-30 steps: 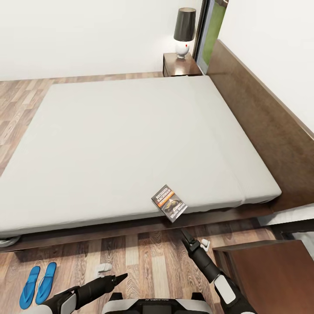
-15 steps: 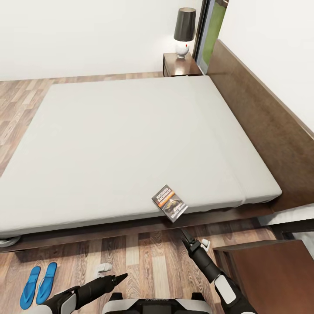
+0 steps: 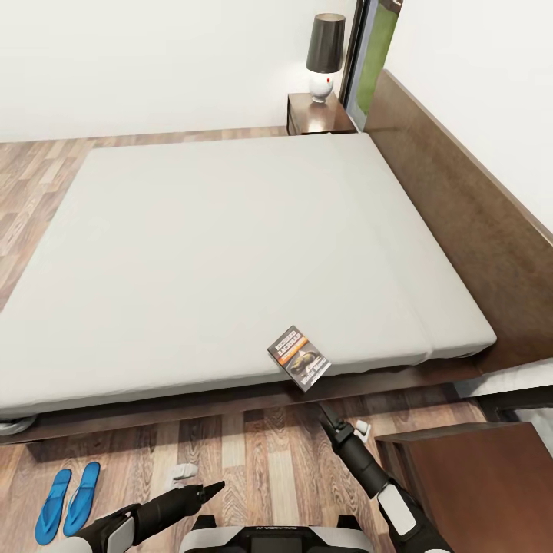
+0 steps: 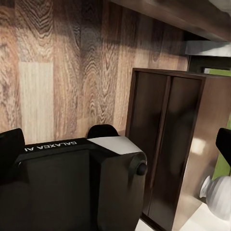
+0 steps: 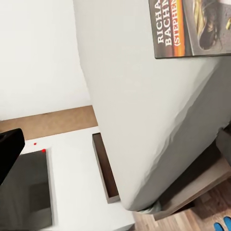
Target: In the bedroom, move the book from the bed onto either nightstand, and place the two sandals side by side next to the bed.
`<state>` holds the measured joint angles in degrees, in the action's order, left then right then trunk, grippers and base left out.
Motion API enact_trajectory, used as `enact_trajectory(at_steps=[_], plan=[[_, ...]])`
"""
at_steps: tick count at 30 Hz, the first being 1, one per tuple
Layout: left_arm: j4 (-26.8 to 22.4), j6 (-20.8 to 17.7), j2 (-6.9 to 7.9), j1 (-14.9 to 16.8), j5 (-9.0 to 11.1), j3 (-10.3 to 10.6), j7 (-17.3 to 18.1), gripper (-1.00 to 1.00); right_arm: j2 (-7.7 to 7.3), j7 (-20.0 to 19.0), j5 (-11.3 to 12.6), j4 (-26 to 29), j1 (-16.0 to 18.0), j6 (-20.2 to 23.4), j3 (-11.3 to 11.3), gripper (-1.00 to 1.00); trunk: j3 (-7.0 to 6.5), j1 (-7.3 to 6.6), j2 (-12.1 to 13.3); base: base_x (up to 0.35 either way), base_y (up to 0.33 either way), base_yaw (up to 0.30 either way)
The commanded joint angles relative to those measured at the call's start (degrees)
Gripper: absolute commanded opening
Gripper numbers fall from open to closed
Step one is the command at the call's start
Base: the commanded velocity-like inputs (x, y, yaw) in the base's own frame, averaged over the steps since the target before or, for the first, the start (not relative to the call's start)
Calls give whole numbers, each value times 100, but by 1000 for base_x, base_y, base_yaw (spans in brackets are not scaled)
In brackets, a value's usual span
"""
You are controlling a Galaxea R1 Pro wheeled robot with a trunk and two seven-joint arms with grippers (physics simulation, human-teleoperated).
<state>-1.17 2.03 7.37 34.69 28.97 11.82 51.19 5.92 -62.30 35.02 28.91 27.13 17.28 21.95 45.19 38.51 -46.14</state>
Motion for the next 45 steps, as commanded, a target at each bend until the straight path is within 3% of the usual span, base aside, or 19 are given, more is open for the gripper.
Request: enact_trajectory(at_steps=[1, 5, 19, 45], plan=[[3, 20, 0, 2, 39, 49, 14, 100, 7, -83, 5, 1, 3, 56, 29, 100, 4, 1, -4, 0, 0, 0], [3, 21, -11, 2, 39, 53, 14, 100, 8, -562, 5, 1, 3, 56, 29, 100, 4, 1, -4, 0, 0, 0], [6, 17, -25, 3, 39, 56, 14, 100, 13, -644, 5, -15, 3, 55, 29, 100, 4, 1, -4, 0, 0, 0], [4, 17, -27, 3, 39, 57, 14, 100, 10, -643, 2, -9, 3, 56, 29, 100, 470, 572, -1046, 0, 0, 0]])
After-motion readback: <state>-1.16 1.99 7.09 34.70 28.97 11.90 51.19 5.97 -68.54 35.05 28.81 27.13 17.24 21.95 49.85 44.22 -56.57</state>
